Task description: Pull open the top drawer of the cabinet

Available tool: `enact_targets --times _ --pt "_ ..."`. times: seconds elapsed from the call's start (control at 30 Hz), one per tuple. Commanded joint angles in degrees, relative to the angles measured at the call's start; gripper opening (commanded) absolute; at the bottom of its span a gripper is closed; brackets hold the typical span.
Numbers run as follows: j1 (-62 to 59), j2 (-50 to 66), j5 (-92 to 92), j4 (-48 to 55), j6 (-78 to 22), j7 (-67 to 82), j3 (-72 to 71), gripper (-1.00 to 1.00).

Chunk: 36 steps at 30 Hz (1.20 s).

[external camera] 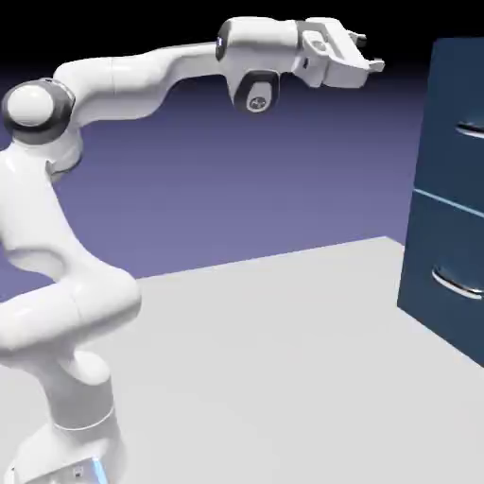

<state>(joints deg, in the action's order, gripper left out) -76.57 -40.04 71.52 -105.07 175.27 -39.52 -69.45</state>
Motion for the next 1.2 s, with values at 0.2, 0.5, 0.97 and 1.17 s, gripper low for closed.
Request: enact_targets --times 0.2,0.5,0.97,1.17 --pt "-14.54 -1.39 13.46 10.52 0.24 0.55 -13.07 0.00" --pt "-33.23 -3.18 30.76 24.05 0.54 1.26 -29.87 0.00" --pt "-62.30 -5.96 57.67 45.10 1.02 2.37 -56.00 0.00" --pt "-66.99 -9.40 57.27 50.45 0.35 -4.98 -56.47 0.00"
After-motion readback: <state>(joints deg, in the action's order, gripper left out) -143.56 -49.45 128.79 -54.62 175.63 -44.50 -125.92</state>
